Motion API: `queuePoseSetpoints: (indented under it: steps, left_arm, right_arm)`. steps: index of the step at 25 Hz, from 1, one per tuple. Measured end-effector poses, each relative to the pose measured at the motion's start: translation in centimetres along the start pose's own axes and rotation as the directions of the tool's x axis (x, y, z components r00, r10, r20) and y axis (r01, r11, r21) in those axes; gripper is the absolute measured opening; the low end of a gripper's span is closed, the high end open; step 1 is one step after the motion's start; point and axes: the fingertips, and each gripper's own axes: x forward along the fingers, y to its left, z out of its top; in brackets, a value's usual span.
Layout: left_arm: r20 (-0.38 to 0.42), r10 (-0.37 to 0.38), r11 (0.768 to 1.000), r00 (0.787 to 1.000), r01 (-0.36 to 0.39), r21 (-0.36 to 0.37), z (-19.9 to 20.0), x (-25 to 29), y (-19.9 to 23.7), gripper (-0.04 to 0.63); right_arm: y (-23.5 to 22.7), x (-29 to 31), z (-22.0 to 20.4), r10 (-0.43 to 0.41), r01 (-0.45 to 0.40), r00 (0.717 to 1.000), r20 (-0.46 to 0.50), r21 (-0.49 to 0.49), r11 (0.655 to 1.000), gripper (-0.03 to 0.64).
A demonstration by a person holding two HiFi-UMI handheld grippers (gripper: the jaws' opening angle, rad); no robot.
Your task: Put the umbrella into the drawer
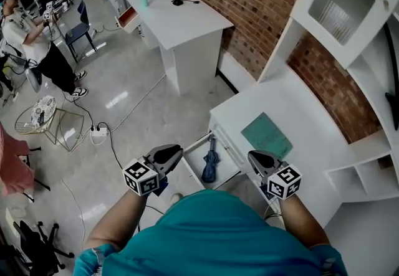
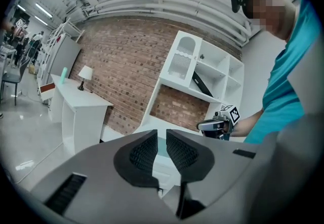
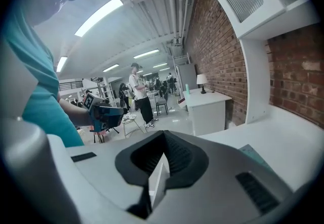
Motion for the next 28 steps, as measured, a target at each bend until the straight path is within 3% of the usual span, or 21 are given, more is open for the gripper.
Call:
queuePoseSetpoints:
  steps: [10, 16, 28]
  left_arm:
    - [0.090, -0.019, 0.997, 0.996, 0.012, 0.078, 2.9, -1.1, -2.2, 0.015]
    - [0.082, -0.033, 0.992, 0.996, 0.023, 0.121, 2.4, -1.4, -3.5, 0.015]
    - [0.066, -0.042, 0.990, 0.997, 0.032, 0.137, 1.8, -1.4, -4.4, 0.015]
  right_arm:
    - [0.6, -1.2, 1.4, 0.014, -0.014, 0.998, 0.054, 0.002, 1.000, 0.022]
    - [1.1, -1.5, 1.2, 0.012, -0.013, 0.997, 0.070, 0.007, 1.000, 0.021]
    - [1.1, -1.6, 0.8, 0.007, -0.008, 0.998, 0.063, 0.016, 1.000, 0.021]
